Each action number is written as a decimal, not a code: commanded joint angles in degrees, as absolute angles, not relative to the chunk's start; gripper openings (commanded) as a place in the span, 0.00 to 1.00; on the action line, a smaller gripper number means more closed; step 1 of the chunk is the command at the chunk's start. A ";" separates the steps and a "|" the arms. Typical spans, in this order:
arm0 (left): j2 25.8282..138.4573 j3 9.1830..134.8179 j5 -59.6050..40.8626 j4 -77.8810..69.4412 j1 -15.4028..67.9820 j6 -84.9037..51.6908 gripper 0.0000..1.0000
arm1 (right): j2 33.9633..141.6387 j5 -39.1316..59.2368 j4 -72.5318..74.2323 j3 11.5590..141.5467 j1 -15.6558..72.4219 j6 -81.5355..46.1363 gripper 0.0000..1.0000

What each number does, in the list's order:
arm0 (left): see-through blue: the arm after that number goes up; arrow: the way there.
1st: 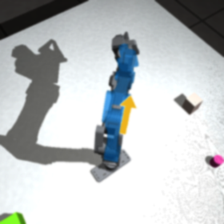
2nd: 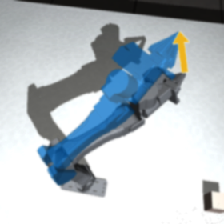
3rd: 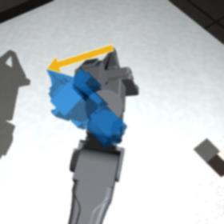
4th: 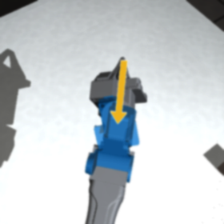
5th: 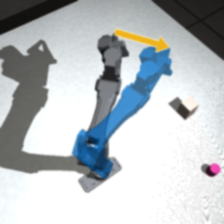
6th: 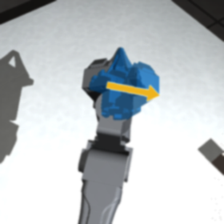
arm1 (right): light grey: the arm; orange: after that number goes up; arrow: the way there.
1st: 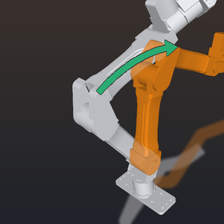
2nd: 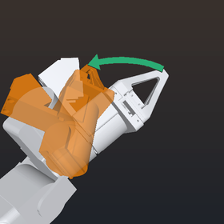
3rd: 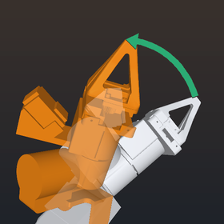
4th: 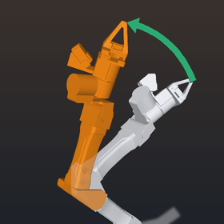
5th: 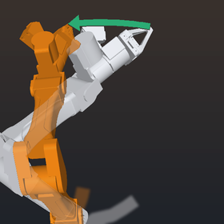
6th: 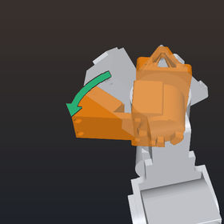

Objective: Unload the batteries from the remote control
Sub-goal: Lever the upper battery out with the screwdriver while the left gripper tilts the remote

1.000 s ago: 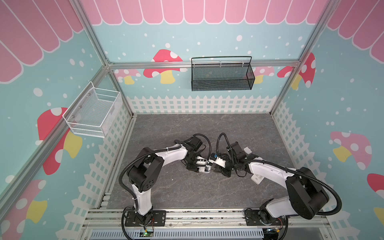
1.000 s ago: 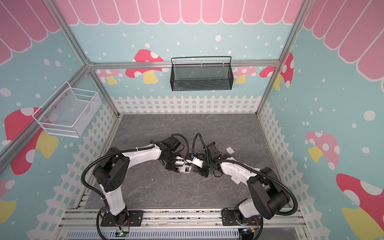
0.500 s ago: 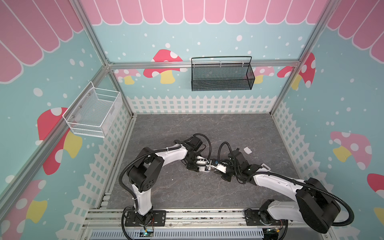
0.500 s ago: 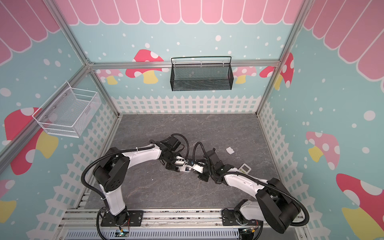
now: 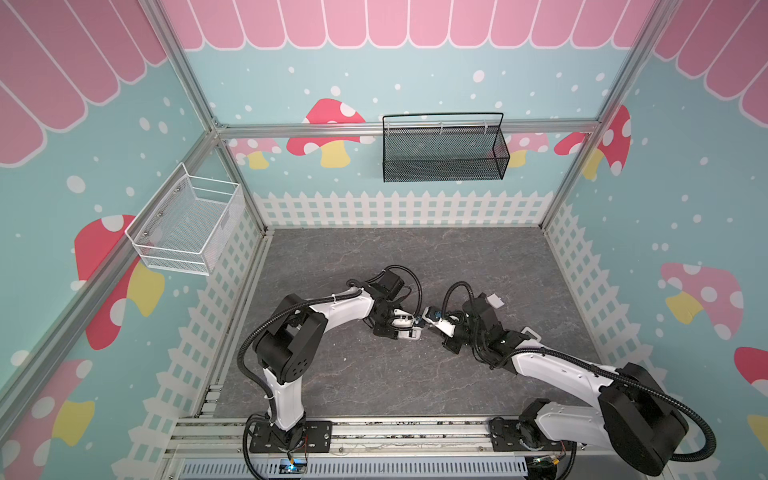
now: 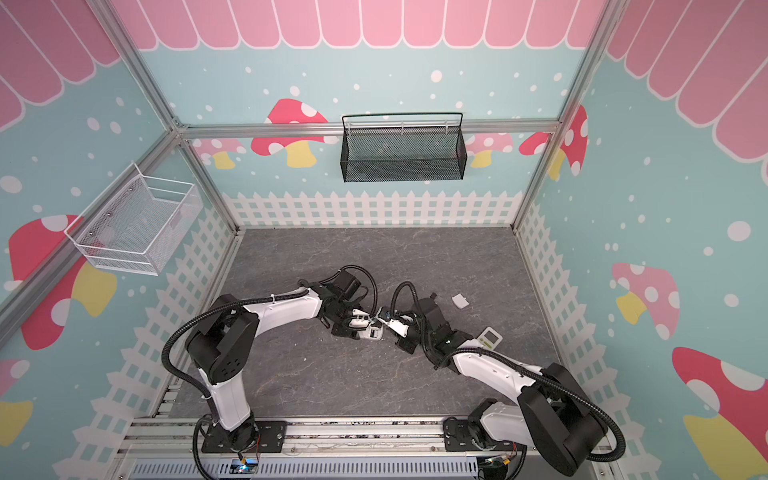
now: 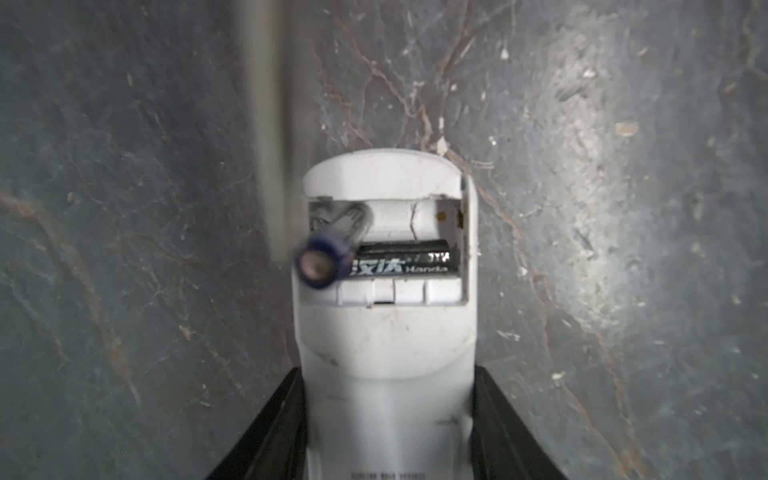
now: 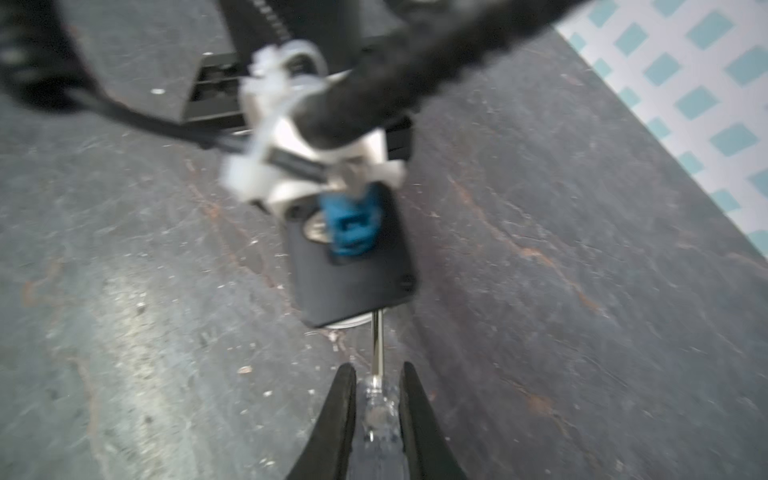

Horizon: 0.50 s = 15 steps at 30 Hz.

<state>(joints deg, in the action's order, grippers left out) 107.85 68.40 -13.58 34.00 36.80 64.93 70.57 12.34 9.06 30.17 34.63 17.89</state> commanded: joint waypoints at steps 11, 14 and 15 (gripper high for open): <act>108.03 69.36 -12.41 36.86 36.93 61.96 0.37 | 64.45 9.72 8.44 28.04 30.61 15.50 0.00; 106.83 70.70 -9.75 37.97 36.92 61.27 0.29 | 64.16 12.22 7.53 28.67 30.28 11.04 0.00; 106.09 70.99 -8.46 38.18 36.87 60.93 0.25 | 64.27 13.04 7.47 29.00 30.30 8.62 0.00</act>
<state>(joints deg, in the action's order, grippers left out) 107.83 69.06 -12.08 35.66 36.91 62.15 64.84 10.15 8.58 28.97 30.41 13.93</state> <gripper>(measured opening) 0.523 0.172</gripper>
